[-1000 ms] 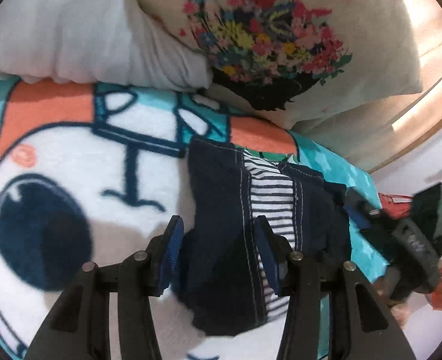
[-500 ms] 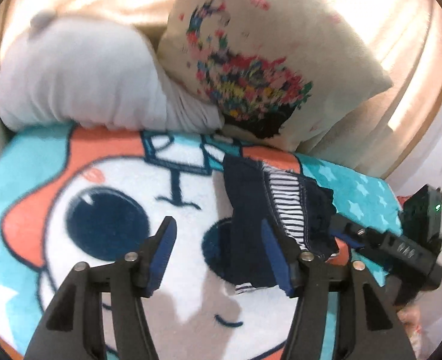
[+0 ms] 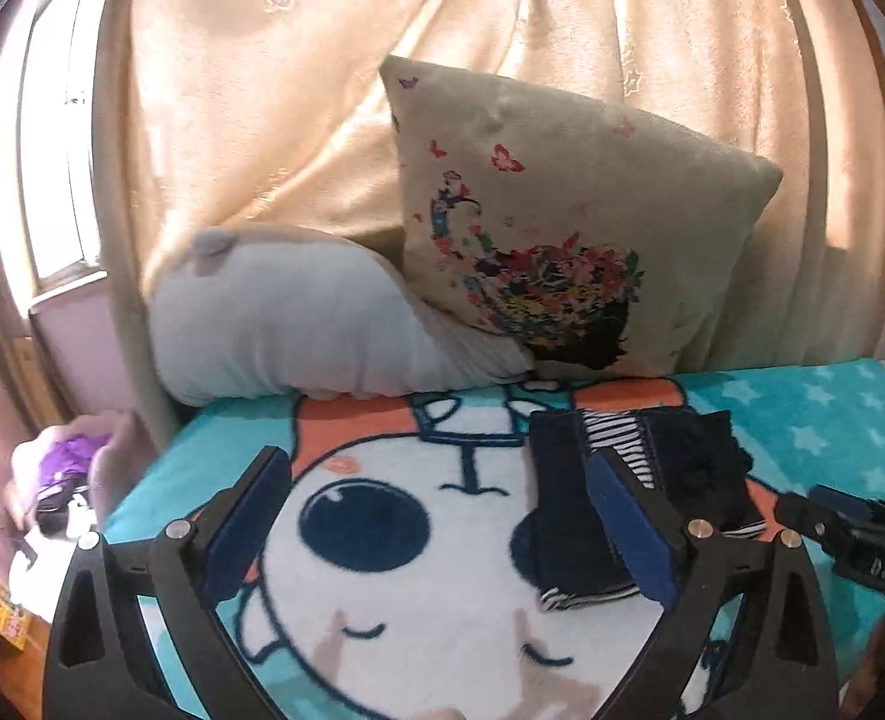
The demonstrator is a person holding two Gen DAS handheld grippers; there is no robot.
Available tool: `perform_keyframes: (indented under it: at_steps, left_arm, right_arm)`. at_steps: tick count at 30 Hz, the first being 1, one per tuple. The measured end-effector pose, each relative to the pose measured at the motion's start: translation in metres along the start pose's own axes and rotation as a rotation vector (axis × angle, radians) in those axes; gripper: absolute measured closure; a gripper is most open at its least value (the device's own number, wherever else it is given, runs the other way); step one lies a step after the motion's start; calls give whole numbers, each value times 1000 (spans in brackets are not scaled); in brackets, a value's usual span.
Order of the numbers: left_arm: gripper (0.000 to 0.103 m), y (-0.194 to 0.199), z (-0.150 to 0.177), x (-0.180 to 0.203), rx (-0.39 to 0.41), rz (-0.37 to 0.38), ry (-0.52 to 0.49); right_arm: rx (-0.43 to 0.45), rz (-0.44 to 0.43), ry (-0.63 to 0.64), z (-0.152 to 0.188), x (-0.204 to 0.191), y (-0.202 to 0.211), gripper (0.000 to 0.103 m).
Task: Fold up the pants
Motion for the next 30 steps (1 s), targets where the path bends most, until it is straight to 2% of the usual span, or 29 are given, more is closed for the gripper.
perform_keyframes:
  at_steps: [2,8,13,23,30]
  left_arm:
    - [2,1,4,3,-12,1,0]
    - [1,-6,34,21,-155,103,46]
    - [1,-9,57,36,-245,149,42]
    - [1,-15,76,48,-316,195,56]
    - [1,-18,83,50,-350,201,70]
  right_arm:
    - [-11,26,40,7,0,3,39]
    - [-44,79,142,21,1,11,36]
    - [-84,95,175,33,4,7,35]
    - [-137,122,178,46,10,0,35]
    - [-155,122,175,51,8,-6,35]
Point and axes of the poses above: each gripper's, at about its wrist camera, not at the fingertips, and y roughly against the way its jaws point, x to its right, z to its underside, the point moved 8 cm from there along -y, roughly the way its jaws point, and after that the axes turned 13 degrees about x, right-handed, at the moved point
